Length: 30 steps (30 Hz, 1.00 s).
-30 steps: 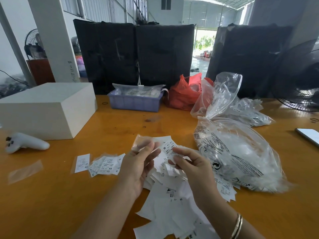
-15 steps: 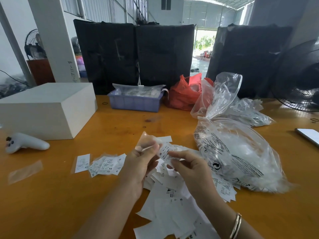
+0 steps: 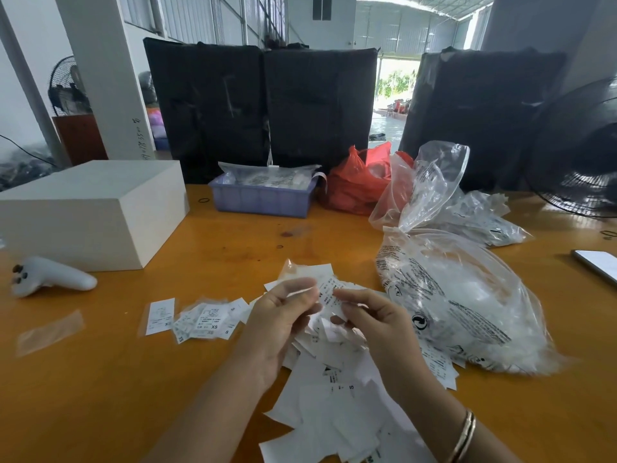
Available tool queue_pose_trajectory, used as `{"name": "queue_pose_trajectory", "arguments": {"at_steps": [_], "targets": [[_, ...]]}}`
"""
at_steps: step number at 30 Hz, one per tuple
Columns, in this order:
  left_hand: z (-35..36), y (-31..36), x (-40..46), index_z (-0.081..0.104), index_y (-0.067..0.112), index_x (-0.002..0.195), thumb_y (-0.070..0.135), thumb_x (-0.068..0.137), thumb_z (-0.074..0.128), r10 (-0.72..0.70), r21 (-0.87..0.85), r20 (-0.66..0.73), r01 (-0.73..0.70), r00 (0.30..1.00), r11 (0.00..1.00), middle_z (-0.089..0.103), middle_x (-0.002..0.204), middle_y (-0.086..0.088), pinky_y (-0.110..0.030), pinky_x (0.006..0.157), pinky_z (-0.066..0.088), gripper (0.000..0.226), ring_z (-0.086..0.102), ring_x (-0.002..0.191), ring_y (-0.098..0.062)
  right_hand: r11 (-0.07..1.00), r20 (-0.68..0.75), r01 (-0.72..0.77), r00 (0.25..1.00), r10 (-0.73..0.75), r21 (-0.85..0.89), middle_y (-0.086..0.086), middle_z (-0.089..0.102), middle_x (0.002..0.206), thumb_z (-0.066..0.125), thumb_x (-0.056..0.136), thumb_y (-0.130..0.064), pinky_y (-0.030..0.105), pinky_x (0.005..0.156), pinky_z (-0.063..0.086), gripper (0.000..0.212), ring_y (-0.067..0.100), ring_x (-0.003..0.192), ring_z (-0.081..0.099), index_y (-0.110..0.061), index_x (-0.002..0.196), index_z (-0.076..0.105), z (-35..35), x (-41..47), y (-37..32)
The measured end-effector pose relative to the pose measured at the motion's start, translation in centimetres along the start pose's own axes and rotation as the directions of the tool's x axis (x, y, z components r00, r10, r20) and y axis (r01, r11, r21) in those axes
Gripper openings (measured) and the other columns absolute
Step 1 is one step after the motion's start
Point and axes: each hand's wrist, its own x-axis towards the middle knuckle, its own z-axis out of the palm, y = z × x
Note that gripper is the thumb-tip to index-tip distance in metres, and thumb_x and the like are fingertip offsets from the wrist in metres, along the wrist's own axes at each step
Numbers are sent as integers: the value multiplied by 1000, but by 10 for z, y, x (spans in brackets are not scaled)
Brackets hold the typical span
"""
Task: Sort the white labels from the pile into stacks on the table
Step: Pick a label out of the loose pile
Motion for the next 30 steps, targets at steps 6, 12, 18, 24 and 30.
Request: {"name": "queue_pose_trajectory", "arguments": {"at_steps": [6, 12, 18, 24, 30], "targets": [[-1, 0, -1, 76, 32, 88, 37, 68, 74, 22, 116, 71, -31, 997, 993, 72, 76, 5, -14, 57, 49, 21, 63, 62, 0, 990, 70, 33, 997, -24, -137, 2, 71, 78, 64, 87, 1, 22, 65, 55, 25, 16, 70, 71, -22, 96, 65, 1, 1, 2], [0, -5, -2, 74, 38, 89, 33, 83, 69, 48, 250, 90, -69, 995, 966, 75, 92, 8, -23, 73, 52, 9, 69, 82, -6, 998, -27, -49, 998, 50, 41, -3, 69, 70, 66, 85, -6, 19, 61, 54, 32, 20, 71, 72, -23, 109, 52, 0, 5, 3], [-1, -4, 0, 71, 27, 99, 27, 84, 69, 88, 161, 34, -92, 996, 983, 75, 93, 5, -21, 73, 53, 16, 70, 83, -7, 991, 7, -131, 991, 131, 24, 5, 72, 71, 65, 88, -9, 17, 54, 50, 3, 16, 65, 70, -10, 86, 66, -2, 5, 3], [5, -7, -2, 67, 25, 104, 49, 63, 73, 109, 227, 64, -121, 992, 966, 74, 92, 3, -27, 76, 56, 48, 70, 90, -14, 992, 54, -125, 991, 124, 16, 4, 71, 71, 68, 85, -18, 21, 56, 49, 8, 14, 61, 66, -11, 84, 64, -2, 4, 1], [4, -6, -1, 61, 28, 107, 51, 60, 74, 147, 254, 105, -169, 984, 952, 72, 93, 2, -19, 68, 53, 54, 69, 88, -14, 989, 80, -148, 986, 145, 27, 3, 68, 71, 65, 88, -17, 24, 55, 44, 10, 11, 55, 60, -16, 81, 71, -3, 4, 1]]}}
